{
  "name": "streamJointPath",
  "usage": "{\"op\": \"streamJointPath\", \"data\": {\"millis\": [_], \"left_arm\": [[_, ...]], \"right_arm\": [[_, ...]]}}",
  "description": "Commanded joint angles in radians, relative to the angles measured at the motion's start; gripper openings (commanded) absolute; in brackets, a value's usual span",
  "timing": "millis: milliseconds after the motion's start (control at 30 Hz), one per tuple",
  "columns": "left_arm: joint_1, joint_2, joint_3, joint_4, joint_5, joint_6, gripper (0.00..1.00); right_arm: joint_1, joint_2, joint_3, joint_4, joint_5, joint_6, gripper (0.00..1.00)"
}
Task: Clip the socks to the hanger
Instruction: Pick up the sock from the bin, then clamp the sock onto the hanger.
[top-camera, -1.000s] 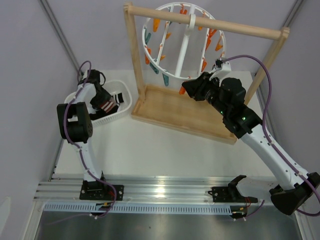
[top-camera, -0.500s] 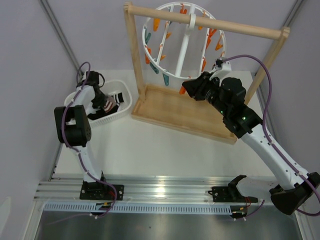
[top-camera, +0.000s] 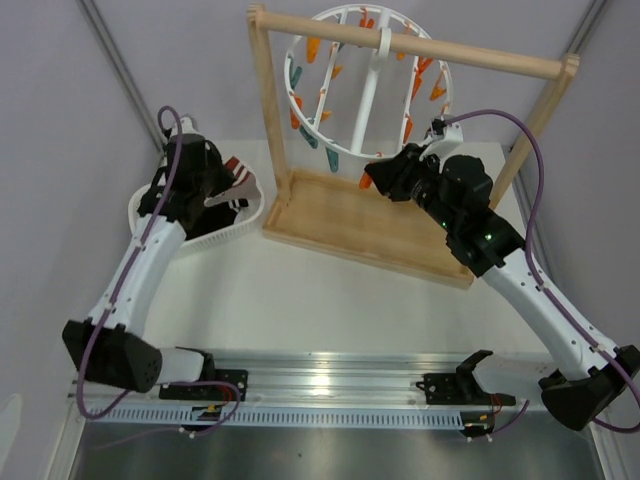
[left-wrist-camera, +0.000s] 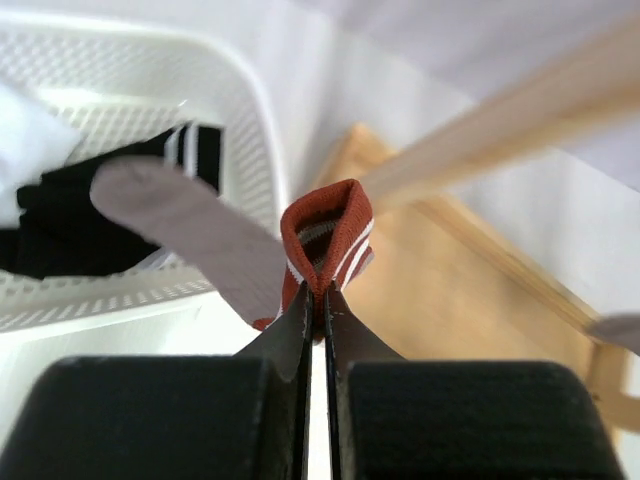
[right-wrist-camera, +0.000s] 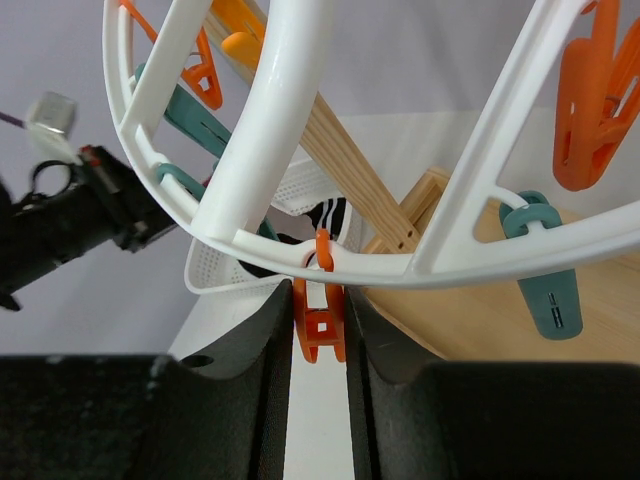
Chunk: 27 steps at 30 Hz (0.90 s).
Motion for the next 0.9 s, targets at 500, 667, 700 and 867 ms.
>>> {"op": "streamJointPath", "data": {"millis": [500,667,700,867], "left_arm": [[-0.324,-0.334,-0.021,0.157,0.612,0.563,0.02],[-0.426,-0.225,0.003,0.122,0.644,0.684,0.02],[-0.438,-0.208,0.009,0.122,0.649,0.709,0.03],[-0.481,-0.122,0.063,0.148,0.690,0.753,0.02]], "right_arm": [[-0.014,-0.017,0.064,0.100,-0.180,-0.092,0.02],[-0.014,-0.015,0.067,0.103,-0.235,-0.123,0.01],[-0.012,-0.015,0.068,0.103,-0.243,-0.135,0.01],[-0.017,-0.018,0.065,0.100,-0.267,-0.155,0.02]]}}
